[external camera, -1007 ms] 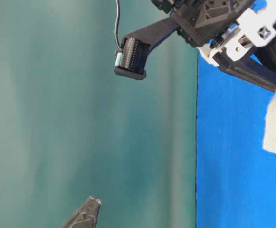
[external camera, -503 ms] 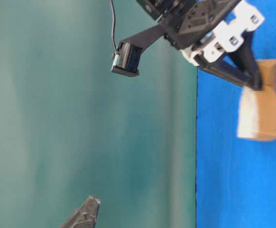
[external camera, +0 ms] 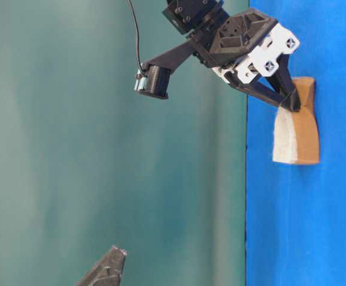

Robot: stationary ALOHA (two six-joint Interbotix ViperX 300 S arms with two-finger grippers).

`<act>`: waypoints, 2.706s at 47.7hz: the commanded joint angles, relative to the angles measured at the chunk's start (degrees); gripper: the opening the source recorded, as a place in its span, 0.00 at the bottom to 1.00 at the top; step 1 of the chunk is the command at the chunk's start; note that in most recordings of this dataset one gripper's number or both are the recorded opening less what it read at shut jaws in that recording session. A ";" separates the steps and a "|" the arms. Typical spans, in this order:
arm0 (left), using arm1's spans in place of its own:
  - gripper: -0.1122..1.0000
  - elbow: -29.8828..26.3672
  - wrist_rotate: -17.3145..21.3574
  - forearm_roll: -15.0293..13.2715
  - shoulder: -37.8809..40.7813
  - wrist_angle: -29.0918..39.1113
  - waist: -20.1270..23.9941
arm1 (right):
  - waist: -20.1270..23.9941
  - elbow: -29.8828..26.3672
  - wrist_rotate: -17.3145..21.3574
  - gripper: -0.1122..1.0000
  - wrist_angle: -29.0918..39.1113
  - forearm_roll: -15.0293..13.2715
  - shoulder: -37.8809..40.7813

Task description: Hand over the sponge with the left arm and wipe it with the right arm.

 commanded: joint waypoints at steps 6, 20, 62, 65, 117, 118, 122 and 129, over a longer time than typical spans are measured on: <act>0.86 -0.79 0.09 0.09 -0.18 -0.26 -0.09 | 10.46 0.53 2.64 0.26 -0.18 2.46 -0.79; 0.86 -0.88 0.18 0.09 -0.18 -0.26 -0.09 | 25.40 0.09 10.55 0.26 0.18 4.39 -0.88; 0.86 -0.62 0.00 0.09 -0.18 -0.18 -0.09 | 0.44 -2.37 2.72 0.26 4.13 -5.89 -1.05; 0.86 -0.62 0.00 0.09 -0.09 -0.18 0.00 | -1.05 -2.72 1.93 0.26 4.13 -5.98 -1.05; 0.86 -0.62 0.09 0.09 -0.09 -0.44 0.00 | 29.71 -2.11 16.26 0.26 5.36 0.44 -1.05; 0.86 -0.62 0.18 0.09 -0.09 -0.44 0.00 | 29.71 -2.11 16.08 0.26 5.45 0.35 -1.05; 0.86 -0.70 0.09 0.09 -0.09 -0.44 -0.09 | 28.48 -2.20 15.73 0.26 6.59 0.09 -1.05; 0.86 -0.62 0.09 0.09 -0.09 -0.44 -0.09 | 23.82 -2.20 15.29 0.26 9.32 -1.58 -1.05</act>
